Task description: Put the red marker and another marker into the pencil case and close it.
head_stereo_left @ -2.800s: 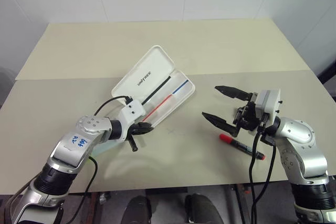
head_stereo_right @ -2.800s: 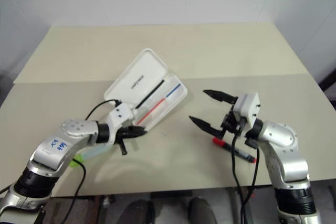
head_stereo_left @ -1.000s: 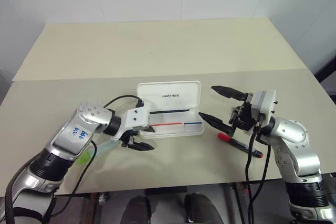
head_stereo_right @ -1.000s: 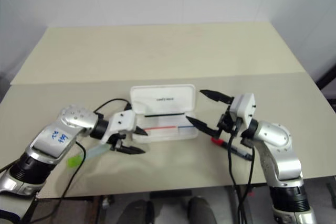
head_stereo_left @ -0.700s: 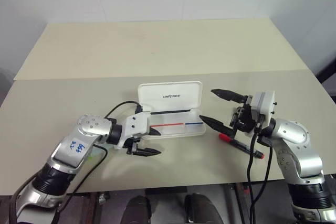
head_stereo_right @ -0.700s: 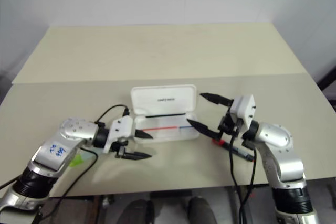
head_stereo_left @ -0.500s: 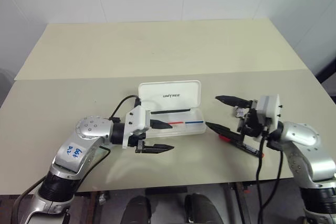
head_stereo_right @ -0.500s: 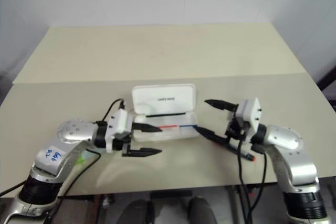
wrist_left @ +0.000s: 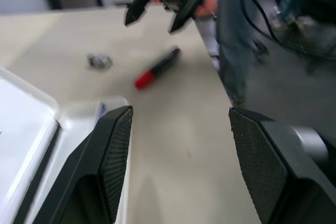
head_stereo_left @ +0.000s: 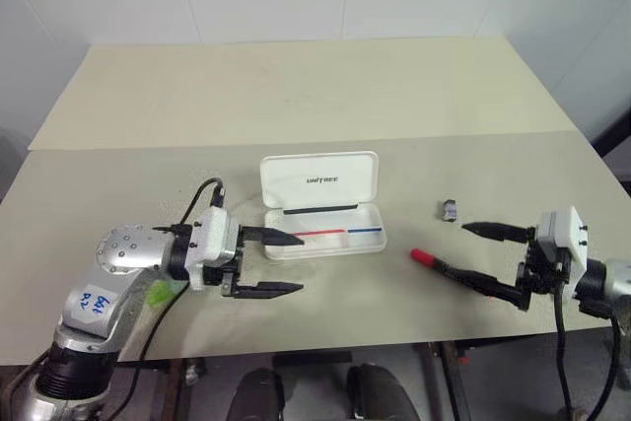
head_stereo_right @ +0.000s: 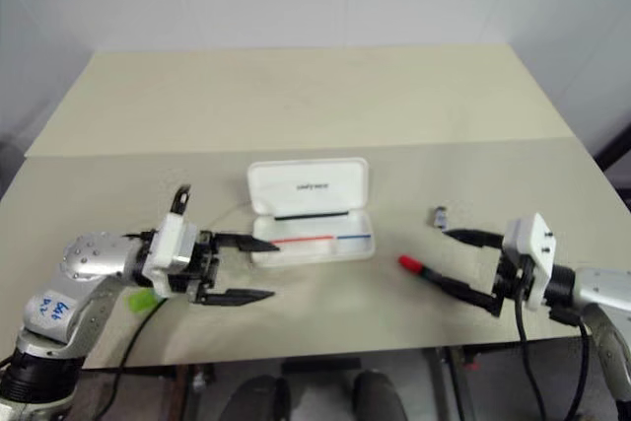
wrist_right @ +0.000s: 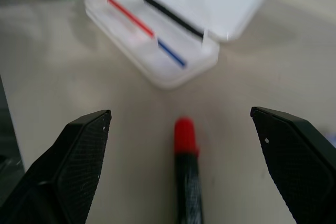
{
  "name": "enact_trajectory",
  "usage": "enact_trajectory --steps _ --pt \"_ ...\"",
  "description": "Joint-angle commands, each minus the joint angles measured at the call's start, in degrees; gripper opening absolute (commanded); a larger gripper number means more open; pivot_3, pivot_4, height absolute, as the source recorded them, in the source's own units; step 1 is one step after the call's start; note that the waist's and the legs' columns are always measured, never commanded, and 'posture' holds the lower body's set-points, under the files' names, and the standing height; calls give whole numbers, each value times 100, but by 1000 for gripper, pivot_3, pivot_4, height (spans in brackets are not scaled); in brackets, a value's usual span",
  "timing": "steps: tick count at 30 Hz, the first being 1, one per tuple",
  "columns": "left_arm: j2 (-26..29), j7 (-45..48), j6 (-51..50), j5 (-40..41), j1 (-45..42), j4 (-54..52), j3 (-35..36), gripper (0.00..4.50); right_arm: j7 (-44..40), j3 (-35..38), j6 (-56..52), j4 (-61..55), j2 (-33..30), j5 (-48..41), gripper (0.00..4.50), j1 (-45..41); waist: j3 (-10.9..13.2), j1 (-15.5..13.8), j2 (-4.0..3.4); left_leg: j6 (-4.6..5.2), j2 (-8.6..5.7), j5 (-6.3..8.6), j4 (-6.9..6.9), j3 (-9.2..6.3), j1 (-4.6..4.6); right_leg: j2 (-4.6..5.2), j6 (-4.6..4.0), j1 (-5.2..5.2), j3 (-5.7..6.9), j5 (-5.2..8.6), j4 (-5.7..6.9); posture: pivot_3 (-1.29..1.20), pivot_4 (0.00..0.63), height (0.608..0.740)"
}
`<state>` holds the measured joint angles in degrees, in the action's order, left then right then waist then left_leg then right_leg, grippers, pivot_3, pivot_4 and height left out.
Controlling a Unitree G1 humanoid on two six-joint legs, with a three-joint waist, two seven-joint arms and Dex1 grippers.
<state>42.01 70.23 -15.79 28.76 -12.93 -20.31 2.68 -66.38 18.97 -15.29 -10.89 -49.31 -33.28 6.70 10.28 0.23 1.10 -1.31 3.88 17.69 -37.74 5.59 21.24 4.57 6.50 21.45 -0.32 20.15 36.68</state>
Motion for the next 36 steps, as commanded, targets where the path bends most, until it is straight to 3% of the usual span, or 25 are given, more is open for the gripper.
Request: enact_trajectory --steps 1,15,18,27,36 --pt "100 71 293 49 -69 186 283 3123 83 52 -28 -96 98 -5 4500 98 0 1 0 1 0 0 0 1 0 1 0 0 -1 0 -1 0 150 740" --pt "422 651 592 290 -94 1332 960 3123 846 -818 47 14 704 748 4500 104 0 -8 1 1 2 2 4 9 2 3 4 2 -1 -7 -15 0 150 740" --pt "485 718 704 236 -200 1487 990 3168 929 -896 243 304 789 995 3843 32 0 0 1 1 2 2 7 8 3 3 3 2 1 -7 -18 0 150 740" --pt "499 727 864 176 -310 1592 911 3168 1108 -1015 969 901 881 1481 734 -286 -10 14 18 8 4 5 5 13 1 1 5 1 0 -9 -17 0 150 740" --pt "408 669 987 129 -275 1633 829 3168 679 -867 782 598 595 1112 593 -739 -5 84 11 17 5 4 0 24 0 9 1 1 -3 -35 -19 0 150 740"
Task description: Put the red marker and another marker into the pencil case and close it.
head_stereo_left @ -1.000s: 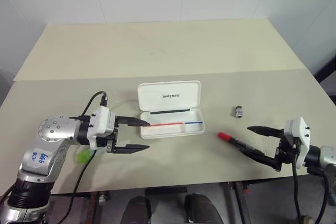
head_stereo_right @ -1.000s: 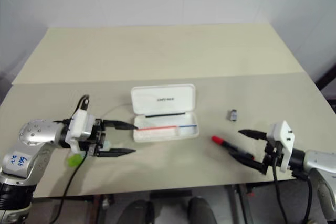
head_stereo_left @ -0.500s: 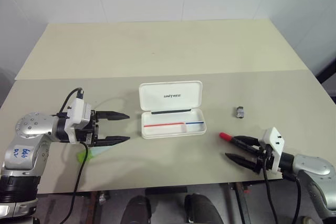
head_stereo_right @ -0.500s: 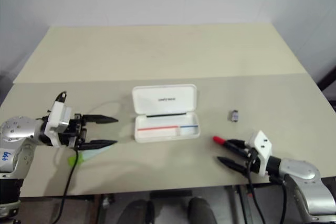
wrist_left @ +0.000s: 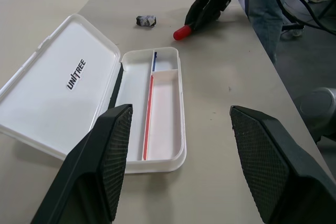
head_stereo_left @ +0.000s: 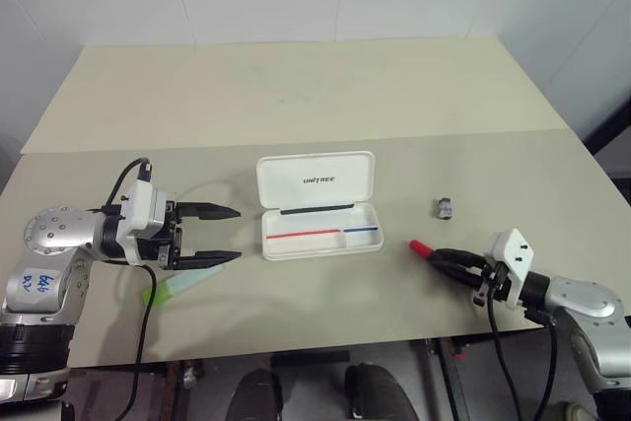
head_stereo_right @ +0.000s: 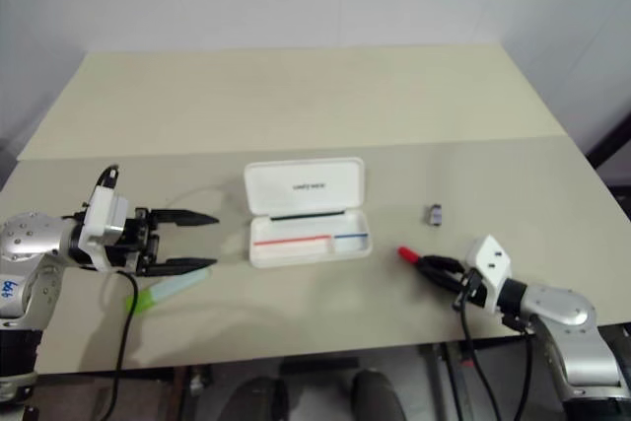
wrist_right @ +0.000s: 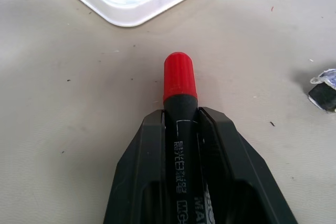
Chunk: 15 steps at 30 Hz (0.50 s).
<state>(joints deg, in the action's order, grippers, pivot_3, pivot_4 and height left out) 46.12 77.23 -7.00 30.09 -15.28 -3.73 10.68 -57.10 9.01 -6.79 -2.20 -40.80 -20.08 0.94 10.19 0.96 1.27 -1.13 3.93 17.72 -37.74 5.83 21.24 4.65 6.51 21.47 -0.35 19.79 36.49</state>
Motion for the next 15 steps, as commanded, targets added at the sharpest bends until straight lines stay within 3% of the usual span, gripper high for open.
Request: enact_trajectory --steps 1,9,15 --pt "-13 -41 123 -10 -36 -23 21 3168 -371 139 -104 -334 -312 -290 593 -226 7 23 -12 1 0 0 0 0 0 0 0 0 0 -1 0 0 150 740" --pt "-41 -99 221 -41 -11 44 37 3168 -552 -73 -415 -774 -449 -489 593 -1149 8 81 -14 0 6 0 6 3 2 -5 0 6 0 0 -4 0 150 740" --pt "-19 -140 303 -93 1 108 44 3168 -382 -894 -748 -901 38 -268 593 -2163 9 79 -14 -1 13 1 6 4 2 -8 -1 10 1 0 -3 0 150 740"
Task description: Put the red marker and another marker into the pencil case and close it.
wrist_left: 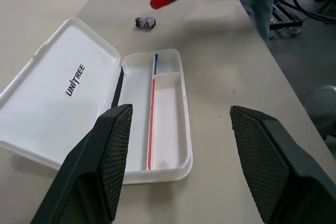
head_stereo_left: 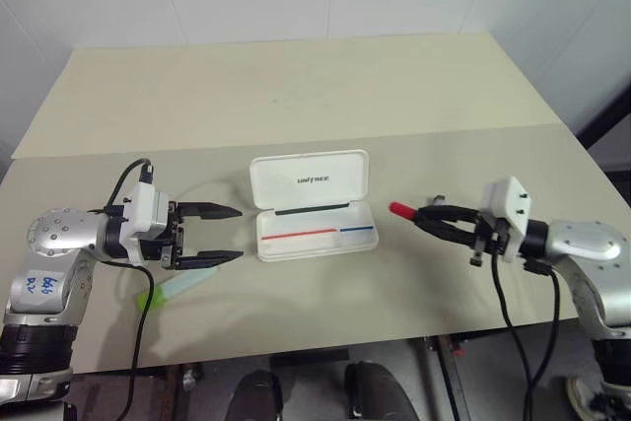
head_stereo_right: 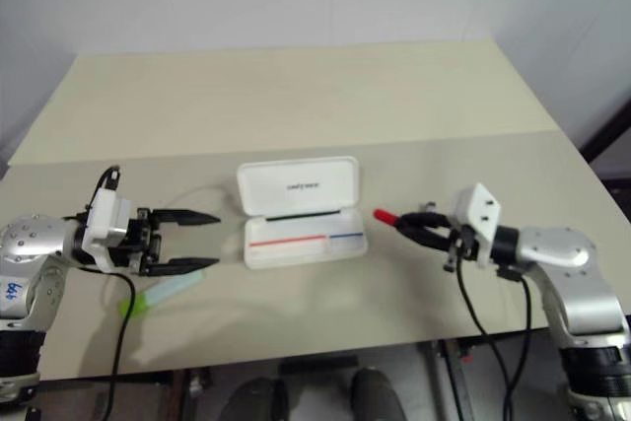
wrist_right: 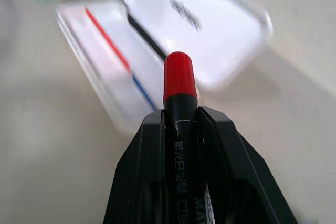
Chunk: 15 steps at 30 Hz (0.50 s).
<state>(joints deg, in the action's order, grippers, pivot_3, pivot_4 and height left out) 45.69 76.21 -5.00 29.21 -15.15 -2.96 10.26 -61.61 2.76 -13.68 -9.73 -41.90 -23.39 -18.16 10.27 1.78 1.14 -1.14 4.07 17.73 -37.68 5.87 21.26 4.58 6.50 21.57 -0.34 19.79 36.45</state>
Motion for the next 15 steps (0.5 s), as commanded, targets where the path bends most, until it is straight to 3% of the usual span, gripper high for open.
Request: enact_trajectory --steps 1,8,15 --pt "34 -33 123 -28 -12 48 78 3168 72 -414 -46 -65 241 150 593 -405 0 -4 0 0 -1 0 1 0 1 0 0 1 1 0 0 0 150 740" --pt "146 51 311 -160 57 218 121 3168 -220 -1650 978 1362 1059 1182 593 -1701 1 10 1 -1 -4 1 -2 13 8 6 -1 7 0 1 -8 0 150 740" --pt "168 -53 282 -115 260 7 200 3168 -357 -2027 1945 2681 1752 1685 593 -2380 2 21 1 -21 6 -10 2 29 28 2 -3 39 2 2 17 0 150 740"
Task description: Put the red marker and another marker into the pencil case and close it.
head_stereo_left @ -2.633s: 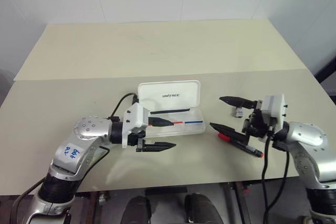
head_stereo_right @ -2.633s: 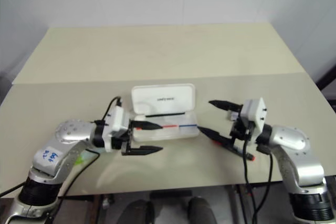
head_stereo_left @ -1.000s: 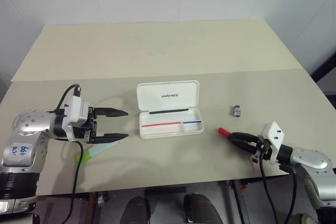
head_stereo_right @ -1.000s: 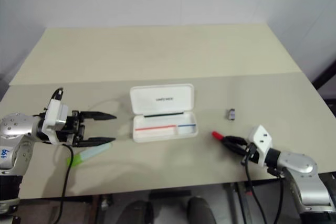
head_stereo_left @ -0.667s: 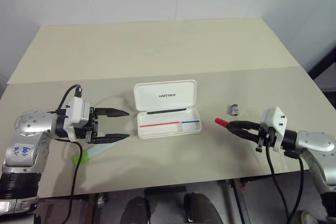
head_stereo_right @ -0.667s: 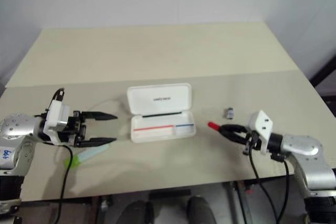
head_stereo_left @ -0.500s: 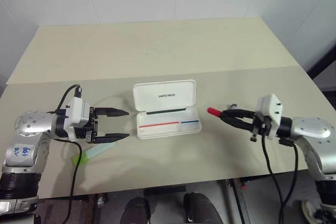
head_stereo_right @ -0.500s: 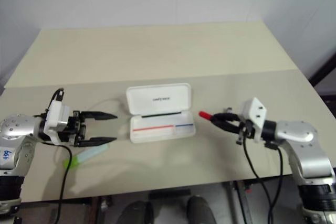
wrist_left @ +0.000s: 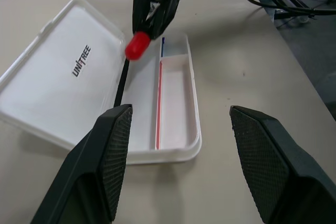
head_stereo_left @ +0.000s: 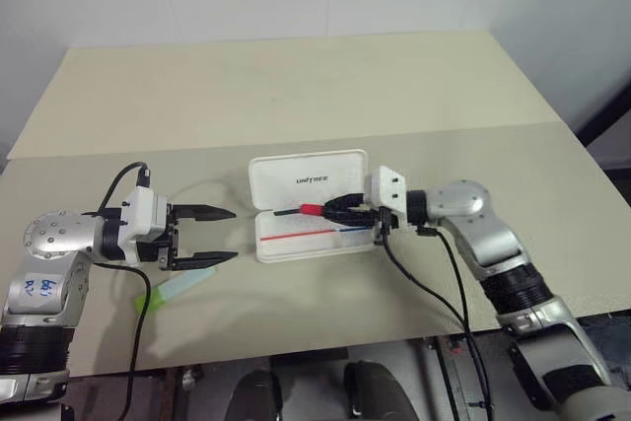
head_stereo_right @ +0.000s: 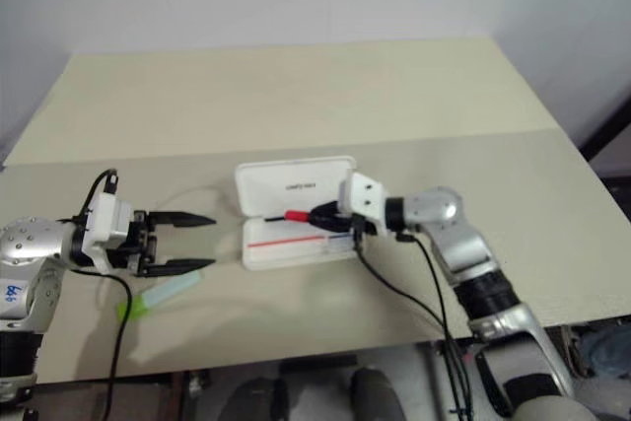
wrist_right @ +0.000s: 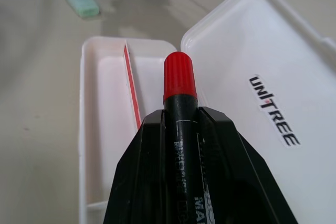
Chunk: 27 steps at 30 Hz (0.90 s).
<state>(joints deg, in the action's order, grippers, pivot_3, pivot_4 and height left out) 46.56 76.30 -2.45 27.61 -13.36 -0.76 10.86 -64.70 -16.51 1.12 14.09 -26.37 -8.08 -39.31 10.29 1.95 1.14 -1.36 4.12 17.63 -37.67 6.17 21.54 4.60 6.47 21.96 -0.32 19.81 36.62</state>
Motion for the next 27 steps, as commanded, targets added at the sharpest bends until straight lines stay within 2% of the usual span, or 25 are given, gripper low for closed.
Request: enact_trajectory --steps 1,9,15,20,27 --pt "85 -86 18 55 132 -263 161 3168 -93 -148 601 474 294 211 593 -356 1 10 1 1 0 1 0 8 2 2 0 4 -2 0 0 0 150 740" --pt "104 -207 -21 88 221 -365 207 3168 -211 -209 1301 1391 564 550 593 -726 1 35 3 0 7 2 -9 71 15 6 0 45 -4 0 31 0 150 740" --pt "91 -279 -42 92 241 -416 200 3168 -184 -108 1561 1517 753 536 2657 -806 1 135 3 -3 12 0 -13 71 15 4 0 49 -6 0 42 0 150 740" --pt "78 -336 -56 109 300 -489 211 3168 -247 50 1339 1168 857 227 4467 -768 1 156 3 -3 14 0 -15 71 15 3 0 51 -9 0 46 0 150 740" --pt "96 -419 -94 151 500 -615 305 3168 -616 340 259 -108 722 -755 4467 -444 1 141 4 -7 43 4 -15 65 15 1 0 53 -11 0 45 0 150 740"
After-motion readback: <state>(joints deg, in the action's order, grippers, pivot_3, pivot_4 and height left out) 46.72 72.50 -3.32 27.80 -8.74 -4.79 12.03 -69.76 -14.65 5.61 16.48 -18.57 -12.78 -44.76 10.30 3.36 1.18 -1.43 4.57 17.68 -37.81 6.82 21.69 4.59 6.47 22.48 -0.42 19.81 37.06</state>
